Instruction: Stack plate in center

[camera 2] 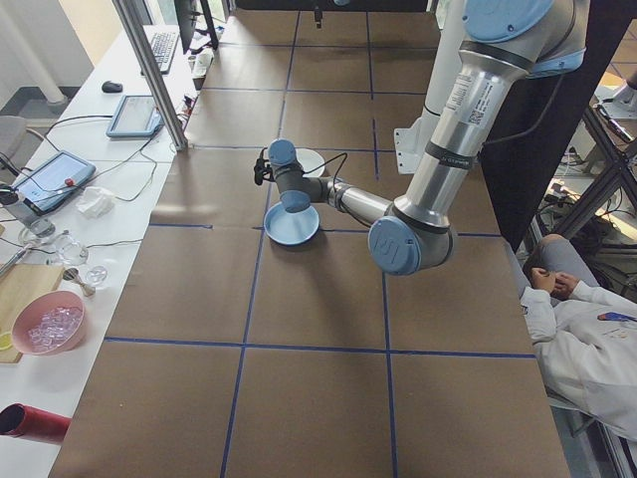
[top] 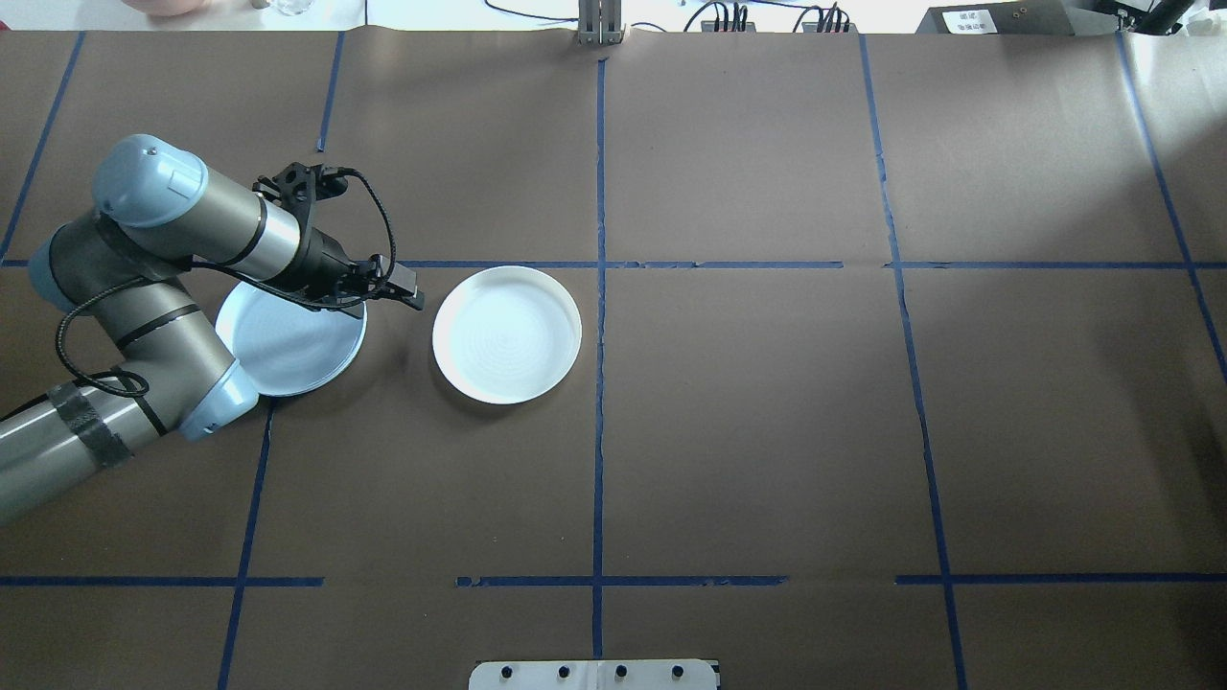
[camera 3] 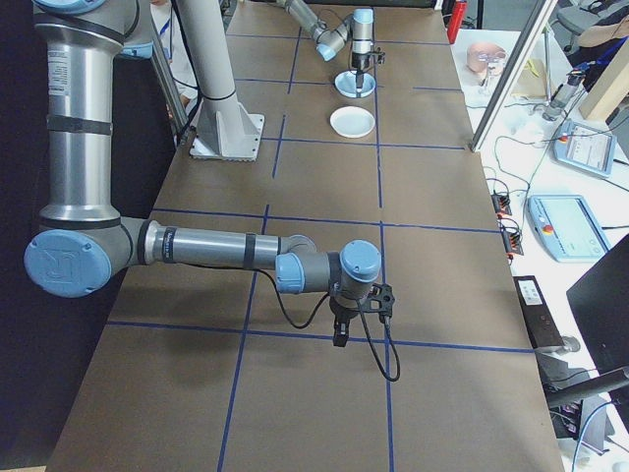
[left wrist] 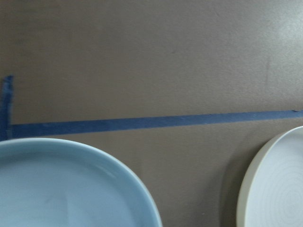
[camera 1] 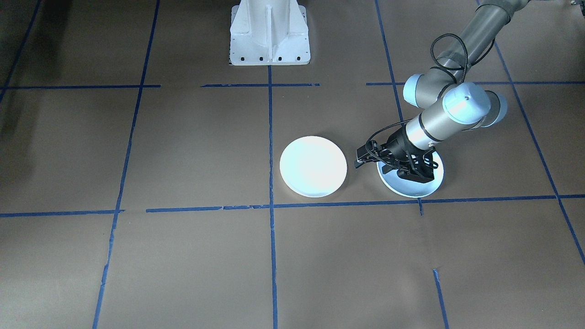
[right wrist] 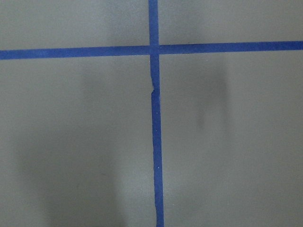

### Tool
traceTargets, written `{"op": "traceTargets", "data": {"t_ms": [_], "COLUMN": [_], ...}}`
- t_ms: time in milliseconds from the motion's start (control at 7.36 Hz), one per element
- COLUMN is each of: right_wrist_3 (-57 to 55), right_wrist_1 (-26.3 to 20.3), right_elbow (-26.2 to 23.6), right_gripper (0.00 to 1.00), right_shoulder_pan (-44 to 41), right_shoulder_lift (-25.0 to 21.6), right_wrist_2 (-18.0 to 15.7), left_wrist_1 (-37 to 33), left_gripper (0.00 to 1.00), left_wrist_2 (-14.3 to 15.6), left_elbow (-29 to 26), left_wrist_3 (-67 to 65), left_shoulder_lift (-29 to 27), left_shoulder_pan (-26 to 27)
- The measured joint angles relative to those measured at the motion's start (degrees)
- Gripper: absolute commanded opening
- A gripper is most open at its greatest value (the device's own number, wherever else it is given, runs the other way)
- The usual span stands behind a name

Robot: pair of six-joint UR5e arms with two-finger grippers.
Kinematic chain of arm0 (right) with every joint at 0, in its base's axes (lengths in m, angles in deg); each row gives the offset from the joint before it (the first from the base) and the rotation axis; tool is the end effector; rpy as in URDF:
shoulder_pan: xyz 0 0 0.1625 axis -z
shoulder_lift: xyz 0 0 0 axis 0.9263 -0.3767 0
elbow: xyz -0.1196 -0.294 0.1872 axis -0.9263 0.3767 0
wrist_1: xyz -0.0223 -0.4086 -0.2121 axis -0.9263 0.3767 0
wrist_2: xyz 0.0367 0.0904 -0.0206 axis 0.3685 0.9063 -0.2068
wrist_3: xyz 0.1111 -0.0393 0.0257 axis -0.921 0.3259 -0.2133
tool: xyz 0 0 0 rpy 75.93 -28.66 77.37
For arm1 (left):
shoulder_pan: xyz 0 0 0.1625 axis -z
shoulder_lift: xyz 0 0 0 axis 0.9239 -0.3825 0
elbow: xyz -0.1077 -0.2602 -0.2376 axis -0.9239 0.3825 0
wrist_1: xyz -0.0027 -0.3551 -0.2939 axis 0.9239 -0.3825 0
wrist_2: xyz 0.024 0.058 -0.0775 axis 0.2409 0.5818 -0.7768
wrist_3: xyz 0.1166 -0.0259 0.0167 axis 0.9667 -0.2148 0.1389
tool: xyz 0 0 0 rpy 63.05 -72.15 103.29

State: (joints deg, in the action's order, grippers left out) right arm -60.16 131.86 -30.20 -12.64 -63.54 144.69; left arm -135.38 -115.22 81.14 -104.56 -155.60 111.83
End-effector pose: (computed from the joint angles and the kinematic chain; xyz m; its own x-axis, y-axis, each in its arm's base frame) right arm -0.0338 -0.5192 0.6499 0.7447 0.0490 0.6656 0.0130 0.9961 -0.0878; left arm 0.4698 -0.5415 0.3352 0.3591 0.0458 -0.9322 0.0312 0.9976 0.0611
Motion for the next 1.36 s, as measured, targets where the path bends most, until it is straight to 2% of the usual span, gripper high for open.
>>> {"op": "traceTargets", "data": {"t_ms": [408, 680, 816, 951, 1359], "right_wrist_3": [0.0, 0.0, 0.0, 0.0, 0.0], "right_wrist_1": [0.0, 0.0, 0.0, 0.0, 0.0], "right_elbow": [0.0, 0.0, 0.0, 0.0, 0.0], "right_gripper": [1.00, 1.00, 1.00, 1.00, 1.00], "right_shoulder_pan": [0.0, 0.0, 0.0, 0.0, 0.0], "right_shoulder_lift": [0.0, 0.0, 0.0, 0.0, 0.0], "right_wrist_2": [0.0, 0.0, 0.0, 0.0, 0.0], "left_wrist_1": [3.6, 5.1, 5.3, 5.4, 5.4], "left_gripper": [0.77, 0.70, 0.44, 0.02, 0.00], "left_wrist_2": [1.6, 3.3, 3.7, 3.7, 3.8], "left_elbow": [-0.1, -0.2, -0.3, -0.3, -0.1], "left_wrist_3": [-1.0, -1.2, -1.7, -2.3, -2.9], "left_shoulder_lift": [-2.3, -3.0, -3.1, -3.1, -3.1], "left_shoulder_pan": [-1.6, -3.4, -4.0, -4.3, -4.3]}}
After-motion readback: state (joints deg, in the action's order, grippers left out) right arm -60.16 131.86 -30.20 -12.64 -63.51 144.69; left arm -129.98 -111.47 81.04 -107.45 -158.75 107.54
